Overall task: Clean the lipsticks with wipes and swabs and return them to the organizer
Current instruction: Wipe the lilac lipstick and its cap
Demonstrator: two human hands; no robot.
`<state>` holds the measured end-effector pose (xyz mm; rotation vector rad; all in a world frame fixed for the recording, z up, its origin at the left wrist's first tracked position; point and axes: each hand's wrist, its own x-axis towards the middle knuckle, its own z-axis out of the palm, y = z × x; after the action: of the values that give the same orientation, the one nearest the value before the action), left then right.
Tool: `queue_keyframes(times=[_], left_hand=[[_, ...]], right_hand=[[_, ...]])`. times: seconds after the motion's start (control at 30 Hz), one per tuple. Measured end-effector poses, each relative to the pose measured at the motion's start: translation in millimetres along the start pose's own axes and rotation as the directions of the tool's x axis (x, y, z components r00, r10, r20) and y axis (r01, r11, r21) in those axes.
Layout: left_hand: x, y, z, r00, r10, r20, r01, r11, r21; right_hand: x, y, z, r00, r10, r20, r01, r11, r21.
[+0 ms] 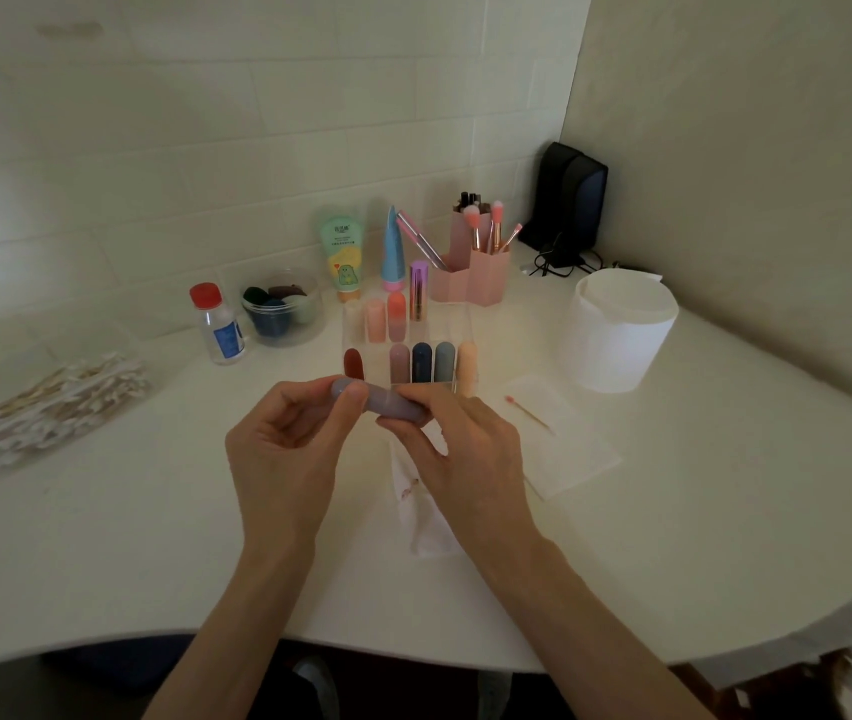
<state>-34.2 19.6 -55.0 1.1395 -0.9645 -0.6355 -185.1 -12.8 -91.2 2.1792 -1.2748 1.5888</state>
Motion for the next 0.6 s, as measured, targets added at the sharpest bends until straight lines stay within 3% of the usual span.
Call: queue_keyframes(times=[0.1,0.27,0.47,0.6], left_hand=[[5.5,3.5,-5.3,0.998,-0.030,-0.055,0.028,0.999,-0.036],[18.2,6.6,-21.3,0.997,0.081,0.002,-0.081,0.993,0.086],[38.7,-19.5,-47.8,0.988,0.057,0.147,-0.121,0.873,0.472],[41.4,-31.0,-51.2,0.982,0.075,0.176,-0.168,0.774,0.611]], right_hand=[[-3.8,7.6,1.1,0.999,-0.044,0.010,0.044,0.996,-0.073],[0.4,2.1,-4.2,0.994,0.098,0.038,-0.096,0.994,-0.042],[0.2,2.0,-3.6,0.972,0.228,0.063,-0.228,0.974,-0.016],[0.6,1.5,-3.3,0.970,0.235,0.068,-0.235,0.972,-0.001]])
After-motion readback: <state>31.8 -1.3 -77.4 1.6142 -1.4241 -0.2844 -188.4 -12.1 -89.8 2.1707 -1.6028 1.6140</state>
